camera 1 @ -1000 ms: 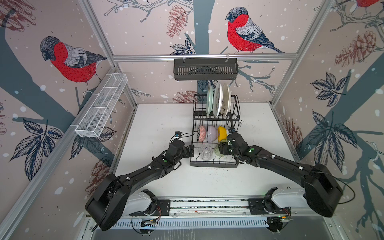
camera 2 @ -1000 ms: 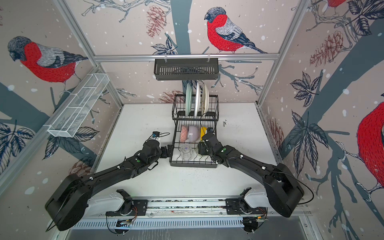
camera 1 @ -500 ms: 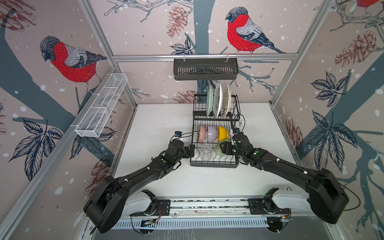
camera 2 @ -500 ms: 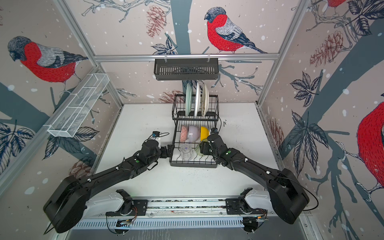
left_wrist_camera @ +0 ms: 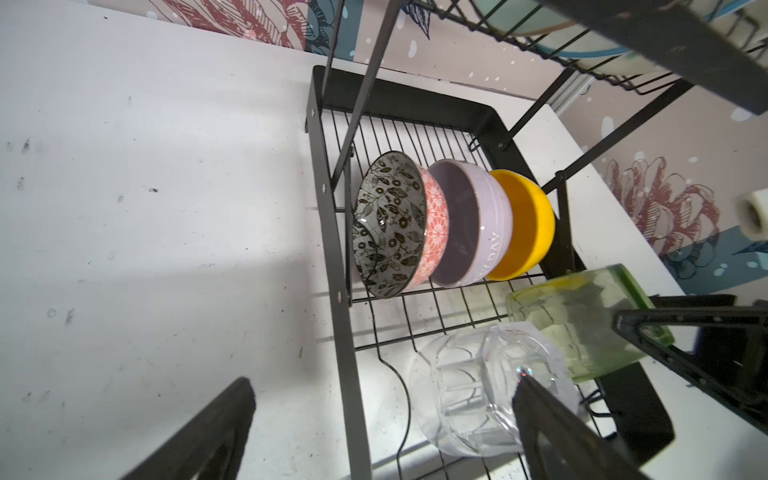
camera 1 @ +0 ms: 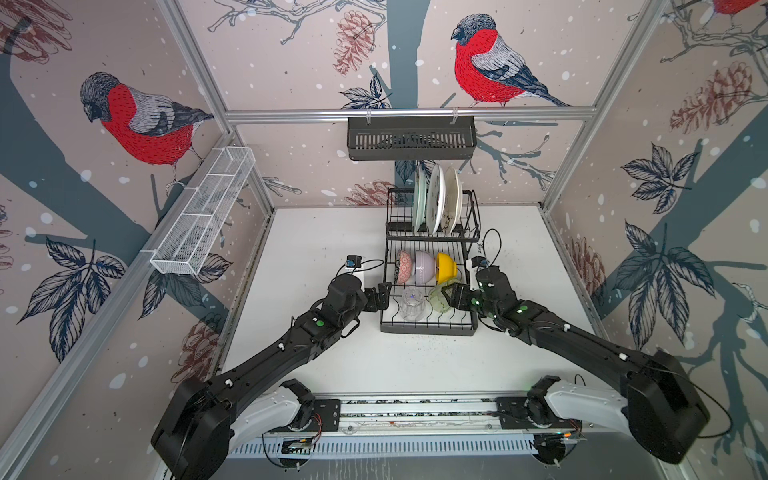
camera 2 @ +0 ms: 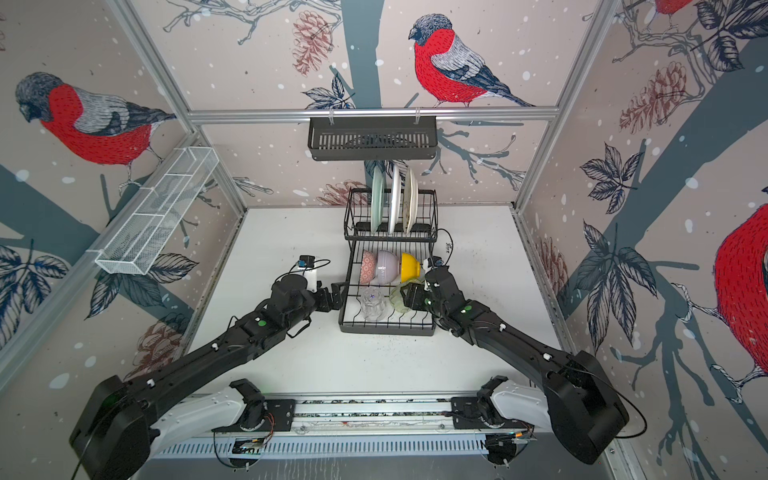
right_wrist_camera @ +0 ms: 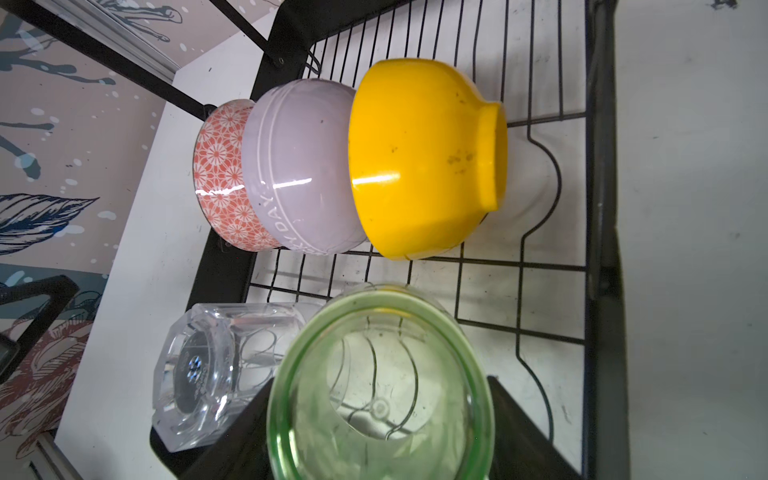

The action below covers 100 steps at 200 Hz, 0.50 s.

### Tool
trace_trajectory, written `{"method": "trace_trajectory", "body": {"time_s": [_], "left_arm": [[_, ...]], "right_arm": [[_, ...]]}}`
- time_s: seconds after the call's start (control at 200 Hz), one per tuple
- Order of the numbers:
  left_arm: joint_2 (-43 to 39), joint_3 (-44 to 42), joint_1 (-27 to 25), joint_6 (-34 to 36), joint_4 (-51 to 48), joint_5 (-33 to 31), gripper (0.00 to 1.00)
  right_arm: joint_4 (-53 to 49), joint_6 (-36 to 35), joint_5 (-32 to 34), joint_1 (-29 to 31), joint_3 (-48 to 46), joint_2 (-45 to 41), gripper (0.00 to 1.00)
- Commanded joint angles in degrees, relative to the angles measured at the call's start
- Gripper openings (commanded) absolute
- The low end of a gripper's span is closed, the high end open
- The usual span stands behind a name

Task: Unload the mixed dishes from the dish rack
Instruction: 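Grasp the green glass cup with the right gripper and lift it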

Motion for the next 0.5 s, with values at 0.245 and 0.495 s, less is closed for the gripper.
{"method": "trace_trajectory", "body": {"time_s": [0.245, 0.495], "left_arm": [[-2.42, 0.78, -2.36, 0.71, 1.97, 10.52, 0.96], [-2.31, 0.6, -4.46, -3.28, 7.4, 13.45, 0.95]], "right_arm": [[6.52, 1.59, -4.71, -1.73, -0.2, -1.47, 0.51], [11.12, 3.62, -6.94, -3.41, -2.02, -4.56, 0.54]]}}
